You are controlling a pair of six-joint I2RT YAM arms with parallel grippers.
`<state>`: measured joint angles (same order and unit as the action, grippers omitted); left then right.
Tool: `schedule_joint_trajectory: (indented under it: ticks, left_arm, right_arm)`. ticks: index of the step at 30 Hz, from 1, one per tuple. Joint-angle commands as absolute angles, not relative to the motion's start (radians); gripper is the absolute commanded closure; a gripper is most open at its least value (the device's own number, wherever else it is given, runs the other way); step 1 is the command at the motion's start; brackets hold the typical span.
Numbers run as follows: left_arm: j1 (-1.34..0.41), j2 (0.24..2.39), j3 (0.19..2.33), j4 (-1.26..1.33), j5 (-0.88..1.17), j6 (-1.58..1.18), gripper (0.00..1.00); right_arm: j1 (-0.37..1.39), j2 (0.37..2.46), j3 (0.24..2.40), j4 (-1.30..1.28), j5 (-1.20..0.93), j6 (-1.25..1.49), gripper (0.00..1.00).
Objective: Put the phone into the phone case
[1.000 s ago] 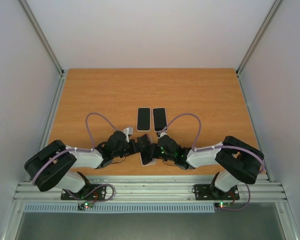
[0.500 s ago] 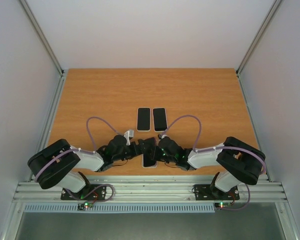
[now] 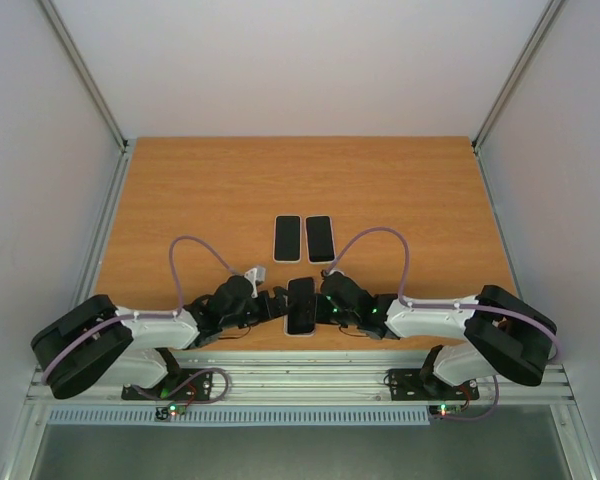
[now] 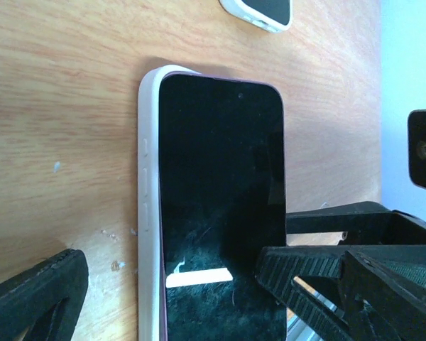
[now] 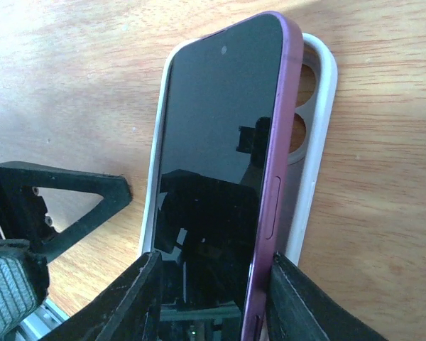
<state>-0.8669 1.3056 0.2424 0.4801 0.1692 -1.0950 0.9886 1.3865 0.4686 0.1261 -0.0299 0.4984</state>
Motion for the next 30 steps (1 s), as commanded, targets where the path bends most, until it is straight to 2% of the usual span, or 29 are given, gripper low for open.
schedule_joint_trajectory:
  ticks: [1, 20, 30]
  left_arm:
    - [-0.889, 1.274, 0.233, 0.406, 0.124, -1.069, 0.03]
    - [-1.0, 1.344, 0.269, 0.482, 0.108, -1.102, 0.03]
    - [-1.008, 1.271, 0.254, 0.421, 0.066, -1.119, 0.03]
  right_arm:
    - [0.996, 1.36, 0.487, 0.061, -0.019, 0.48, 0.59]
    - [1.014, 1.412, 0.558, 0.052, -0.047, 0.446, 0.6]
    - [1.014, 1.305, 0.598, -0.198, 0.072, 0.364, 0.48]
